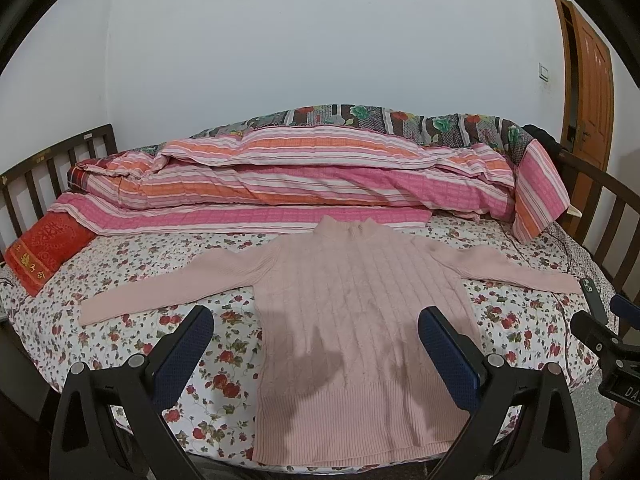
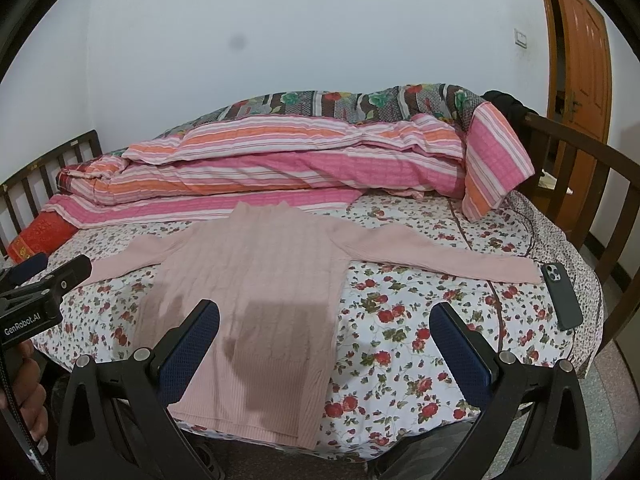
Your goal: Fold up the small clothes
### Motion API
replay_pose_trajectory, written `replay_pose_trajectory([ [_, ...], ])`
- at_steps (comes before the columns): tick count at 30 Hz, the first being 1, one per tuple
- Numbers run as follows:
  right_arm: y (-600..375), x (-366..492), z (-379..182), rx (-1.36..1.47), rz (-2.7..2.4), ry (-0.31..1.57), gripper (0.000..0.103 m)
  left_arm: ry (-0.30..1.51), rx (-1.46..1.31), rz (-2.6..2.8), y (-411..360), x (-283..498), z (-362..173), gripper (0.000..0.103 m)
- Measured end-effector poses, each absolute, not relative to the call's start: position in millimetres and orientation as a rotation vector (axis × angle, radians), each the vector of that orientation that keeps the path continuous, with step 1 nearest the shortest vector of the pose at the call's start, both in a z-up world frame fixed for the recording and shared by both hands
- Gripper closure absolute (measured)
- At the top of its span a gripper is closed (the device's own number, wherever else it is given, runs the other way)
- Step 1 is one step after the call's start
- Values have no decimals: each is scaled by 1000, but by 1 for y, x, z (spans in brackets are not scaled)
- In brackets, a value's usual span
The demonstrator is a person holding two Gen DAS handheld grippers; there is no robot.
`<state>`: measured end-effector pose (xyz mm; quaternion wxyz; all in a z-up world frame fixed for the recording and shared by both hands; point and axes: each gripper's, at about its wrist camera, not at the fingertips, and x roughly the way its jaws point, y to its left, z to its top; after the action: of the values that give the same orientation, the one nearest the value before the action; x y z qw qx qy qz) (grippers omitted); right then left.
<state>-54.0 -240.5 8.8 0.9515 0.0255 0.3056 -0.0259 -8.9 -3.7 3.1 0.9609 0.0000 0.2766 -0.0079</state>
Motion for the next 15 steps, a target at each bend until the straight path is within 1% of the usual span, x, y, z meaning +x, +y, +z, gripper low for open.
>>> replay_pose_trajectory([
  [15, -241, -54, 9, 57, -53, 622, 0, 562, -2, -18, -4, -9, 4, 0],
])
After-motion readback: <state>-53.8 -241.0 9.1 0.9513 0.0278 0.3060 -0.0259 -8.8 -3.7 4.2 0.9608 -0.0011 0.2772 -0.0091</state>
